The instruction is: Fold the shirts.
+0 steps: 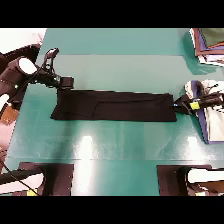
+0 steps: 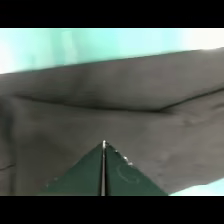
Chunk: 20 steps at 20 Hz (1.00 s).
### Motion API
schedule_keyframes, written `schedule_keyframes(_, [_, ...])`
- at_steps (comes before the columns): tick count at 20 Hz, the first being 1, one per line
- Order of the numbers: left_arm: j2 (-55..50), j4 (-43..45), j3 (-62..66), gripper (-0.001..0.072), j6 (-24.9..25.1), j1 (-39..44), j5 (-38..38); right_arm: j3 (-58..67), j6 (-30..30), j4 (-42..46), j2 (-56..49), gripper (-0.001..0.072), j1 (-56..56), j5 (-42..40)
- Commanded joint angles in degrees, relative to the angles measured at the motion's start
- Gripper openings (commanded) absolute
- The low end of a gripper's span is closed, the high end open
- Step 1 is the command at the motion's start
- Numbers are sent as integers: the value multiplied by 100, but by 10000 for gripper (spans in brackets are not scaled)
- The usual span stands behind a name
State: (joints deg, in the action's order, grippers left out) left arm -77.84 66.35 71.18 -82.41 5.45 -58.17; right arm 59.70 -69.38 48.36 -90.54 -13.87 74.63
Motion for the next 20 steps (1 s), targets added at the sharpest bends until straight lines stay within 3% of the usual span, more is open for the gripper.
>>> schedule_keyframes(1, [-101, -260, 9, 25, 11, 385, 315, 181, 162, -225, -361, 354, 345, -101])
schedule_keyframes(2, [-197, -260, 13, 25, -11, 584, 435, 310, 181, -225, -369, 285, 470, -116])
schedule_keyframes(4, [-479, -282, 79, 24, -13, 973, 793, 632, 192, -225, -278, 16, 667, -57])
schedule_keyframes(8, [-1480, -717, 929, 25, -9, 1620, 691, 1458, 164, -234, 343, 18, 905, 199])
schedule_keyframes(13, [-2723, -1005, 2022, 25, -11, 2291, 448, 2710, -350, -326, 992, 18, 1523, 240])
schedule_keyframes(17, [-3091, -1088, 2286, 25, -76, 2415, 483, 3604, -367, -1191, 898, 18, 2055, 387])
schedule_keyframes(20, [-3132, -1086, 2293, 24, -72, 2415, 527, 4155, -417, -1274, 632, 18, 2522, 435])
